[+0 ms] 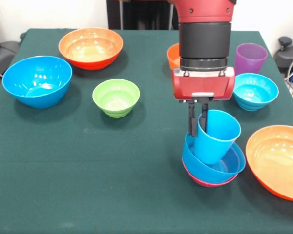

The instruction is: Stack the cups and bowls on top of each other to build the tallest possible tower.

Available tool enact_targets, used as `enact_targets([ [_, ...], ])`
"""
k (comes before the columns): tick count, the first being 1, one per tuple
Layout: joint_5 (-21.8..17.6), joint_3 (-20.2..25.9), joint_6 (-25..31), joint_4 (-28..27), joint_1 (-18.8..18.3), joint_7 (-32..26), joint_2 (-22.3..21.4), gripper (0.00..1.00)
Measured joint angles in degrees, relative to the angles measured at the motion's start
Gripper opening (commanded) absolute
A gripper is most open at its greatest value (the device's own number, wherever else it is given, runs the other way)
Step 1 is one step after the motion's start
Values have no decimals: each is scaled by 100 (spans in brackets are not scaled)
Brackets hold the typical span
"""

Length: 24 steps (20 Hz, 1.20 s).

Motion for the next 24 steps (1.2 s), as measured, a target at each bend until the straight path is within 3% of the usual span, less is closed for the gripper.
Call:
enact_targets([
  [24, 1, 289, -4, -361, -341, 0, 298, 0],
])
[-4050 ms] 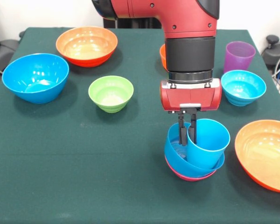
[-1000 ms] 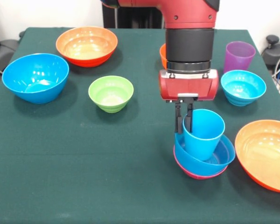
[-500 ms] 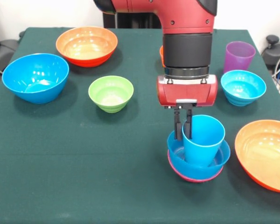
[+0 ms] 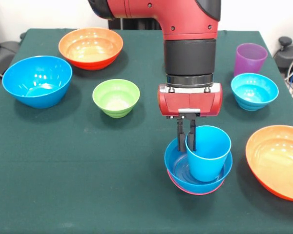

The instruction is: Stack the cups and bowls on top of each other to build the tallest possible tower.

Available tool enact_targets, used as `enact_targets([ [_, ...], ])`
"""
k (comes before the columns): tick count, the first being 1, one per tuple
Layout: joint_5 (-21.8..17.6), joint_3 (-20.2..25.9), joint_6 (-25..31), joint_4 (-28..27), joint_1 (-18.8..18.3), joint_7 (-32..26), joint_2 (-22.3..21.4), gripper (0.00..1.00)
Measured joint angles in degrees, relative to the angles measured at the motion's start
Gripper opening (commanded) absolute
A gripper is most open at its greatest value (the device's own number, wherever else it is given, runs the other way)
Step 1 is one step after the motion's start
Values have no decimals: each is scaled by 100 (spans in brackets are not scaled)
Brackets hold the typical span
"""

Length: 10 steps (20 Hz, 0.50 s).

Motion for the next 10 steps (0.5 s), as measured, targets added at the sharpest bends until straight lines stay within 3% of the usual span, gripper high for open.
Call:
enact_targets([
  [10, 0, 50, -65, -1, -42, 0, 19, 0],
])
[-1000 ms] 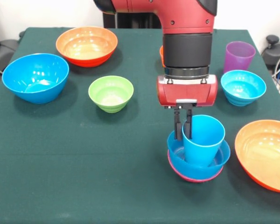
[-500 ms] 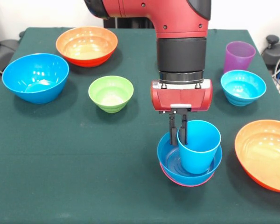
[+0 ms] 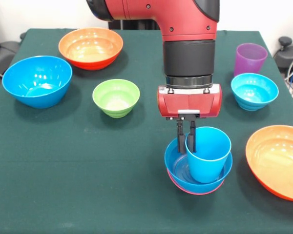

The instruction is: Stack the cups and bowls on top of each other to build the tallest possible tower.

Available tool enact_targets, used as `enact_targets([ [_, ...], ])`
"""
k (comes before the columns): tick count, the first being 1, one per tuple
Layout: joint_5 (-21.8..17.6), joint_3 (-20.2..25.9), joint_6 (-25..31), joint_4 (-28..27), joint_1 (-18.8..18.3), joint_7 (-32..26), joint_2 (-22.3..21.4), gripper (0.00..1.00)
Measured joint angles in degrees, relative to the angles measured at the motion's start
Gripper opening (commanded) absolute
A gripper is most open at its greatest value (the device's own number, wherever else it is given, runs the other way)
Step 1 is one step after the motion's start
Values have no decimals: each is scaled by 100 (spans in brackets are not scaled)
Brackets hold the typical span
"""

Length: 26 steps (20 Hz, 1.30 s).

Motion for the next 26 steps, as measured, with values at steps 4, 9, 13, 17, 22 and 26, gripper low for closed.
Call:
enact_targets([
  [4, 0, 3, 0, -5, -1, 0, 3, 0],
  [9, 0, 2, -1, -6, -1, 0, 6, 0],
  [13, 0, 4, -33, -5, -1, 0, 11, 0],
  [17, 0, 20, -44, -5, -4, 0, 11, 0],
  [22, -55, 34, -79, -6, -9, 0, 14, 0],
  [26, -74, 34, -78, -8, -9, 0, 14, 0],
])
